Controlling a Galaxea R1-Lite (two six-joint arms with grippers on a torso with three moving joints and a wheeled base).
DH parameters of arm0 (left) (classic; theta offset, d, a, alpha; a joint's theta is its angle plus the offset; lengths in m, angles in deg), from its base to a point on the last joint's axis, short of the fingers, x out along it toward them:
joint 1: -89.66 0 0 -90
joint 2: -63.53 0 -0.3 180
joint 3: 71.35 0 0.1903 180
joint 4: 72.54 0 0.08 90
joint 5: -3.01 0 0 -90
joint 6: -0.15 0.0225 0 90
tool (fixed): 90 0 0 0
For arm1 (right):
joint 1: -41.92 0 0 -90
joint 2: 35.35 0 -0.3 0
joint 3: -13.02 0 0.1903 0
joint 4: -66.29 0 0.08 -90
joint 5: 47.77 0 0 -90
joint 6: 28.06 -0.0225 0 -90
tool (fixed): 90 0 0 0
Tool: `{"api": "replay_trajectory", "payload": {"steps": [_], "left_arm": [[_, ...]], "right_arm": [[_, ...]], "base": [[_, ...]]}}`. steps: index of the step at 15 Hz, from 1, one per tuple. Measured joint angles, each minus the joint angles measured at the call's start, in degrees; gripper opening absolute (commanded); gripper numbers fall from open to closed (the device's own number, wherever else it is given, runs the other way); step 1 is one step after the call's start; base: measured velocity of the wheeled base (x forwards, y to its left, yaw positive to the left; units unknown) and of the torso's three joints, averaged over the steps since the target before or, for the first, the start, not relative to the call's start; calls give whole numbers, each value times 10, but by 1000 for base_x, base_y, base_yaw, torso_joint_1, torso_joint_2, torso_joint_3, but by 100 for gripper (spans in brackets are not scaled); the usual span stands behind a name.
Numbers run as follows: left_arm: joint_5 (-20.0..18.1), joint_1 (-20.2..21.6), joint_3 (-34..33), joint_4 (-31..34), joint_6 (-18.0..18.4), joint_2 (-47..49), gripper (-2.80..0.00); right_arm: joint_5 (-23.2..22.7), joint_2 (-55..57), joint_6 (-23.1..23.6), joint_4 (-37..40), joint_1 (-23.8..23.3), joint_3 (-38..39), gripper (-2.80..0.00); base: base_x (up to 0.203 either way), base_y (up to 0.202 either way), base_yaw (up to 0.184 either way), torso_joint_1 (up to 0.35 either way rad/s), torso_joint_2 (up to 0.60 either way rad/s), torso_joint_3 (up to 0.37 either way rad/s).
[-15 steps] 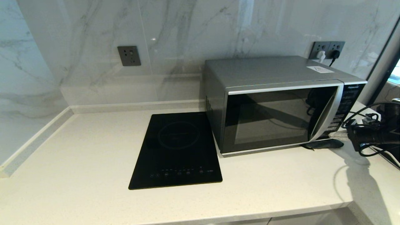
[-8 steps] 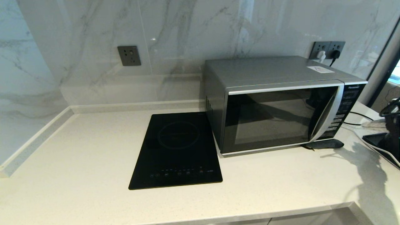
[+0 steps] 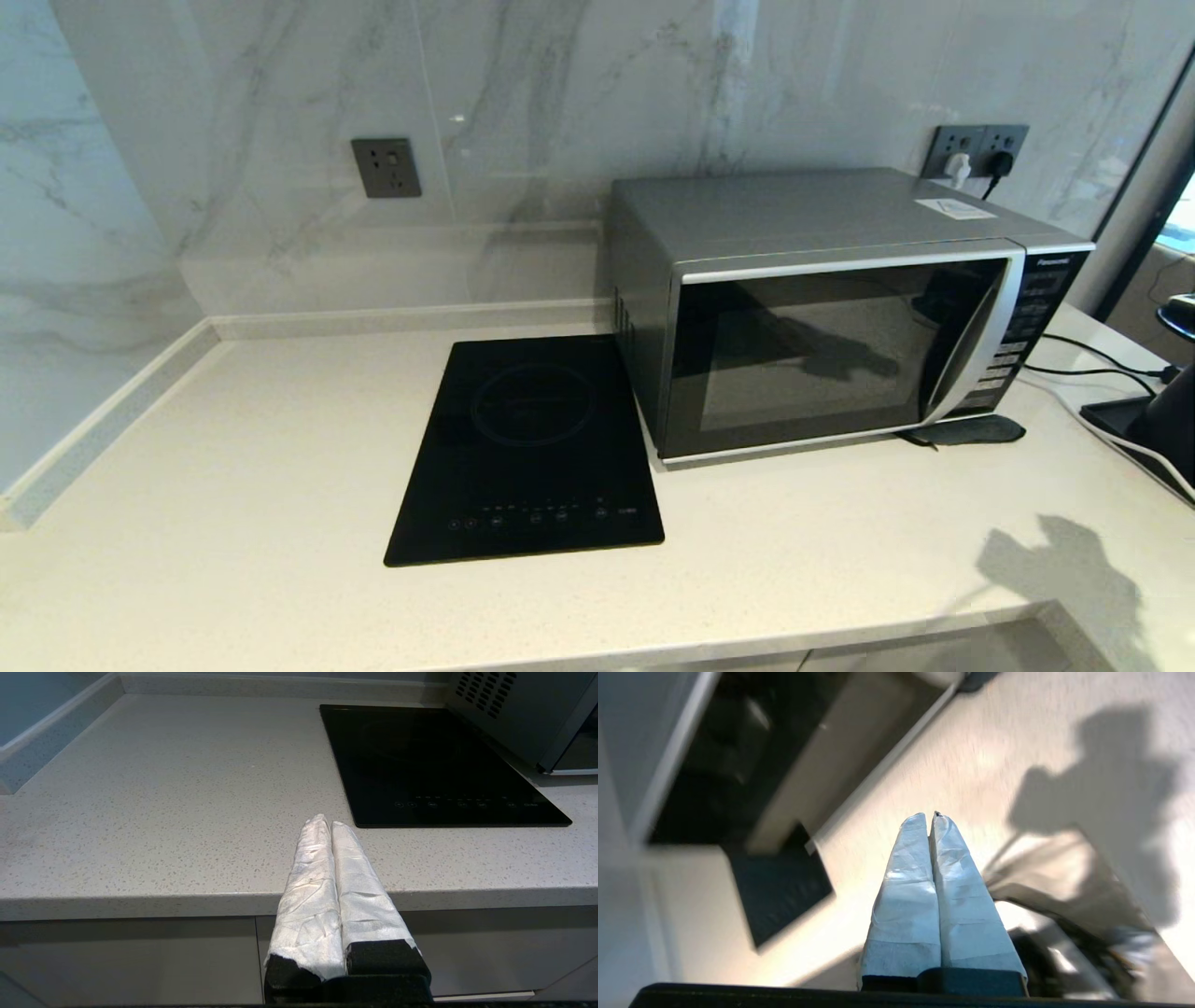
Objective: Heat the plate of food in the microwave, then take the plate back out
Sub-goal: Open the microwave oven
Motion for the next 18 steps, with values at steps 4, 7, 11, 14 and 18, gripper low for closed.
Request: {"api": "replay_trajectory", "payload": {"steps": [4,7,11,14,18], "left_arm": [[0,0,0,0,0,0,-280],[0,0,0,0,0,0,-280],[0,0,0,0,0,0,-280],[1,0,0,0,0,0,-280],[0,0,0,0,0,0,-280]], "right_arm": [[177,-220,63,32,143,104,-280],[277,-374,139,35,208,212,-280],[319,-531,181,-28,249,379,-280],[322,-598,198,-113,267,482,-280],[311,-698,227,-171,279,606,-280]], "base": [[0,0,0,0,0,0],[0,0,0,0,0,0],[0,0,0,0,0,0],[0,0,0,0,0,0],[0,0,0,0,0,0]]}}
